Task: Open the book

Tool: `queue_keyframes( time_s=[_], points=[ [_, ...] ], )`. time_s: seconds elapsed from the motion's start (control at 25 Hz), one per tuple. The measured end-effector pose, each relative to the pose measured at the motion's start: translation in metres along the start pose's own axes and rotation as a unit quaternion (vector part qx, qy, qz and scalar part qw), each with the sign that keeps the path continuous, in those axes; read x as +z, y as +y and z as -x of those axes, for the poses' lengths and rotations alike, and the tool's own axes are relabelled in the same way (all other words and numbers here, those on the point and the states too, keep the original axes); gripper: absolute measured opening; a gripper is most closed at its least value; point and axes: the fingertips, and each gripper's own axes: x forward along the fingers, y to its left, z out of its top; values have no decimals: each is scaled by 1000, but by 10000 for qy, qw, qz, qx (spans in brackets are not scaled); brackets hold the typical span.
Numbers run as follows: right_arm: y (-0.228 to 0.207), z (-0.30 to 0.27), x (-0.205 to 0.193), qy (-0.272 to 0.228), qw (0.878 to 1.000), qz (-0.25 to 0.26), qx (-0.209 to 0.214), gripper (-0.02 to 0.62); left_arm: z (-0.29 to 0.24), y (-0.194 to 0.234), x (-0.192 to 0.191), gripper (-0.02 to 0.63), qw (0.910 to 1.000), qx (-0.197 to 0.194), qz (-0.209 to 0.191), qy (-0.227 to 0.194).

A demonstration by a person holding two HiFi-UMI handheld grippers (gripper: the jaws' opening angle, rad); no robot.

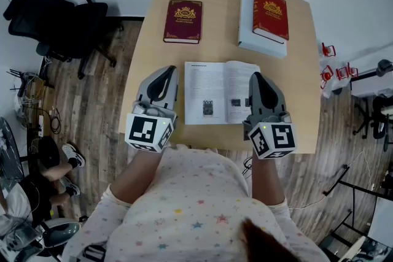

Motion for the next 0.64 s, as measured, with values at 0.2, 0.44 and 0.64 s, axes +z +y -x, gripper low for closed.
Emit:
queue_keyframes(
  time_s=[0.2, 0.44, 0.64],
  points=[
    [-2, 3, 5, -76, 10000, 0, -45, 1, 0, -1, 0, 14, 10000, -23, -21, 12],
    [-4, 3, 6, -84, 9999, 13, -76, 1, 0, -3, 0, 14, 10000, -56, -29, 25],
    [-5, 5, 5, -44, 10000, 32, -78, 1, 0, -5, 1, 14, 9999, -78, -51, 42]
  ],
)
